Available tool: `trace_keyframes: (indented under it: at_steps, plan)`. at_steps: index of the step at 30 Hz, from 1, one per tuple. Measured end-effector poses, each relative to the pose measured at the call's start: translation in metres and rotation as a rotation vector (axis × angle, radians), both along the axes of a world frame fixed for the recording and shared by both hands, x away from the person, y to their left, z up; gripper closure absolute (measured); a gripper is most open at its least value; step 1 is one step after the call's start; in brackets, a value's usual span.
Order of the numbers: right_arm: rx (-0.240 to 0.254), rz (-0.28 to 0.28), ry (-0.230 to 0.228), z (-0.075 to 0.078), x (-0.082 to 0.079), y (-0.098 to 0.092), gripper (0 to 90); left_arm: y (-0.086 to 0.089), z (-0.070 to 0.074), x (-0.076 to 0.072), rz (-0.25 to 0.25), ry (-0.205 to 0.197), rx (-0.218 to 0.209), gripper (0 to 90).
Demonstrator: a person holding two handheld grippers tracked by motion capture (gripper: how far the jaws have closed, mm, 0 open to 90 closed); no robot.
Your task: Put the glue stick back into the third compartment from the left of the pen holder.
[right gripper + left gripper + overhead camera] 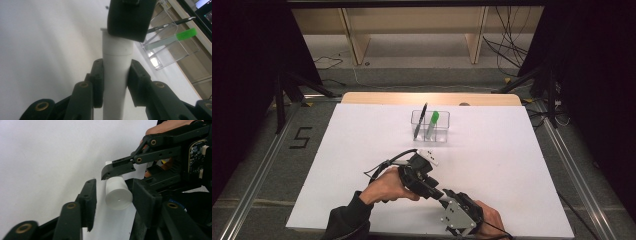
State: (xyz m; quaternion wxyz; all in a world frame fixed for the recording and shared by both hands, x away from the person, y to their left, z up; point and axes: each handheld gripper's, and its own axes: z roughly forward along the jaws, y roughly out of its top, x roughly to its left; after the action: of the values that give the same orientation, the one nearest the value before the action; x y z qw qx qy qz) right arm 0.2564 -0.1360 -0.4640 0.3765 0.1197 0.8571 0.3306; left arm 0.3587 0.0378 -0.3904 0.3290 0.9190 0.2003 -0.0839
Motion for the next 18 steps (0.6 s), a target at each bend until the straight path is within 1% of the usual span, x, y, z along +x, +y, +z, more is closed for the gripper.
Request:
trace_keyframes:
  at_steps: [2,4,6,8,10,12,14,15,18]
  plan:
    - [0.001,-0.001,-0.005,0.001,0.000,-0.001,69.0,0.002,0.002,0.000,0.003,-0.013,-0.003,46.5]
    - [0.006,-0.005,0.000,0.001,0.000,-0.002,69.0,0.005,0.005,0.001,0.017,-0.021,-0.009,43.0]
    - [0.016,-0.012,0.002,0.001,0.001,-0.004,69.0,0.008,0.009,0.001,0.027,-0.026,-0.025,40.9]
    - [0.024,-0.015,0.001,0.002,0.002,-0.006,69.0,0.012,0.012,0.001,0.031,-0.036,-0.025,38.6]
    - [0.045,-0.023,0.008,0.004,0.004,-0.009,69.0,0.016,0.014,0.002,0.042,-0.043,-0.026,36.4]
    - [0.055,-0.028,0.013,0.004,0.005,-0.011,69.0,0.021,0.016,0.003,0.055,-0.053,-0.027,34.2]
    - [0.073,-0.036,0.017,0.006,0.005,-0.014,69.0,0.028,0.018,0.005,0.059,-0.058,-0.032,33.3]
    - [0.088,-0.037,0.024,0.007,0.006,-0.015,69.0,0.032,0.018,0.005,0.069,-0.060,-0.046,32.7]
    - [0.137,-0.048,0.055,0.010,0.008,-0.020,69.0,0.040,0.016,0.006,0.084,-0.070,-0.066,29.3]
